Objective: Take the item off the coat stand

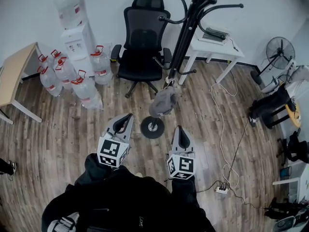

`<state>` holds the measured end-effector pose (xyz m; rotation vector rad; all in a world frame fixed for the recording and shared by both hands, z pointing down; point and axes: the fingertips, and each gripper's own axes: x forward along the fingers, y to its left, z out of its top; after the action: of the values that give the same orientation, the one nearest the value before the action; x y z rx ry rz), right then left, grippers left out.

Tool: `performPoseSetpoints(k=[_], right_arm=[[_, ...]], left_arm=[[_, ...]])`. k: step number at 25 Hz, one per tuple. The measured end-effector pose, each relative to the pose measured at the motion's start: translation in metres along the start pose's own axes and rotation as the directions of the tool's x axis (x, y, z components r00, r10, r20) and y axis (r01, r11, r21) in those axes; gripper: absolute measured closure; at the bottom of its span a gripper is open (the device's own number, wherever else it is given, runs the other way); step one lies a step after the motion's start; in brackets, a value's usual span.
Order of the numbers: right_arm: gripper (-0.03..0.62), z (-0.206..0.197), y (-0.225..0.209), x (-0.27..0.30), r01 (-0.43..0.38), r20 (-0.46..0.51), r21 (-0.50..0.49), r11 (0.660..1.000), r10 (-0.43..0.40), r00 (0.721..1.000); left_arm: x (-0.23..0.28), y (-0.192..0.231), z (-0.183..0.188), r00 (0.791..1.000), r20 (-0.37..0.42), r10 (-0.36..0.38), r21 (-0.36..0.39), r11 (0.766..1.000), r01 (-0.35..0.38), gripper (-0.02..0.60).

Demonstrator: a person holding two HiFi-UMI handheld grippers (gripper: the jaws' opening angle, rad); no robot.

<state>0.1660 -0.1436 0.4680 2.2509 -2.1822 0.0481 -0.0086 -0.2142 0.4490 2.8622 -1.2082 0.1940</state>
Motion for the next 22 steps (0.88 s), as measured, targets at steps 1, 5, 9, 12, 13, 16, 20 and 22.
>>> performPoseSetpoints(k=[1,5,9,12,13,16,20,22], right_arm=[[0.579,0.000,-0.001,0.007,0.010,0.000,0.003,1.000,-0.010,1.000],[0.579,-0.001,0.000,0.039,0.044,-0.008,0.009,0.999,-0.044,0.999],[0.579,-0.002,-0.007,0.071,0.079,-0.029,0.018,0.997,-0.078,0.997],[0.579,0.000,-0.015,0.095,0.105,-0.040,0.018,0.994,-0.105,0.994],[0.579,0.000,-0.017,0.102,0.113,-0.045,0.021,0.993,-0.112,0.993],[0.579,-0.004,-0.023,0.121,0.131,-0.071,0.024,0.991,-0.129,0.989],[0.579,-0.015,-0.024,0.140,0.133,-0.091,0.023,0.991,-0.130,0.987],[0.577,-0.017,-0.024,0.148,0.129,-0.094,0.023,0.991,-0.126,0.988]], left_arm=[[0.007,0.004,0.001,1.000,-0.002,-0.012,0.002,1.000,0.012,0.557],[0.041,0.026,0.005,0.999,-0.013,-0.051,0.006,0.999,0.052,0.557],[0.079,0.039,0.011,0.994,-0.029,-0.106,0.012,0.994,0.106,0.557],[0.107,0.046,0.013,0.989,-0.048,-0.141,0.010,0.990,0.141,0.557],[0.116,0.049,0.013,0.987,-0.056,-0.150,0.007,0.989,0.151,0.557],[0.138,0.057,0.010,0.981,-0.078,-0.178,-0.002,0.984,0.178,0.556],[0.158,0.063,0.000,0.973,-0.102,-0.209,-0.012,0.978,0.209,0.557],[0.166,0.066,-0.004,0.969,-0.114,-0.219,-0.018,0.976,0.219,0.557]])
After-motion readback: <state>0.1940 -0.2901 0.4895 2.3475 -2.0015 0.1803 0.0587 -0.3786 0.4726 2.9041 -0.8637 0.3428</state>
